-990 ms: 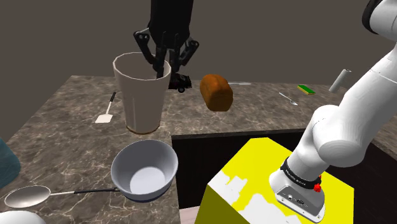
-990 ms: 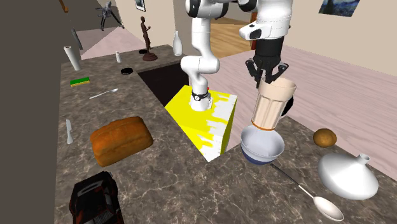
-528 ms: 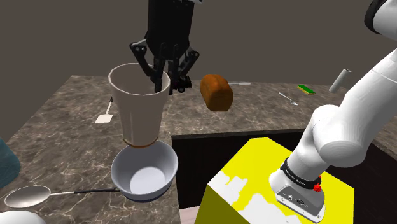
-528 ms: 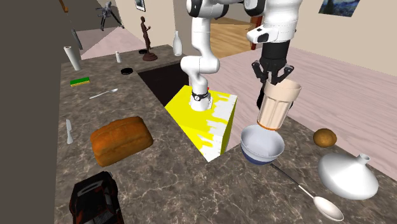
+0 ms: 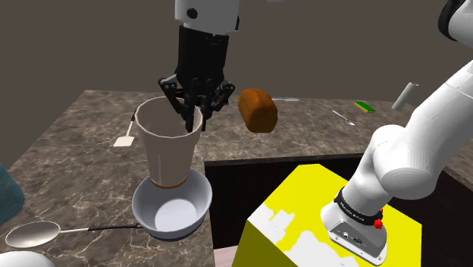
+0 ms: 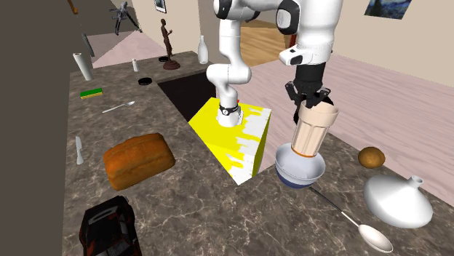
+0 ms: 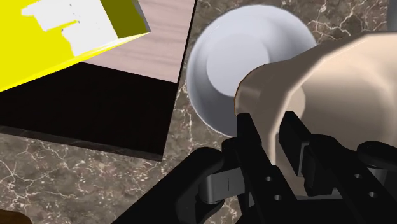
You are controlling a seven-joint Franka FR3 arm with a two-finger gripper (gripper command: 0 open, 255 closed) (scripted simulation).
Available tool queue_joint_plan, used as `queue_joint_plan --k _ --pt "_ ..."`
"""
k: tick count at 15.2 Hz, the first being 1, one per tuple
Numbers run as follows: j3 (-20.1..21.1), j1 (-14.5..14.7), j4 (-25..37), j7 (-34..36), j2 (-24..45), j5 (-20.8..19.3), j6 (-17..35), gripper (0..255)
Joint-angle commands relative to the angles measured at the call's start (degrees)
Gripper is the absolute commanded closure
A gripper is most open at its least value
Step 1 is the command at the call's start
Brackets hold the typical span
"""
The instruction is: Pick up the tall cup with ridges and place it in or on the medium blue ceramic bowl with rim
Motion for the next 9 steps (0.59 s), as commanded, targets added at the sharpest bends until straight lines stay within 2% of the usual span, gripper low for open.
queue_joint_plan --k 1,9 --pt "0.04 0.01 -1.59 -0.24 0.06 0.05 1.70 255" --pt "0.47 0.22 -7.29 -0.71 0.53 0.21 7.82 255"
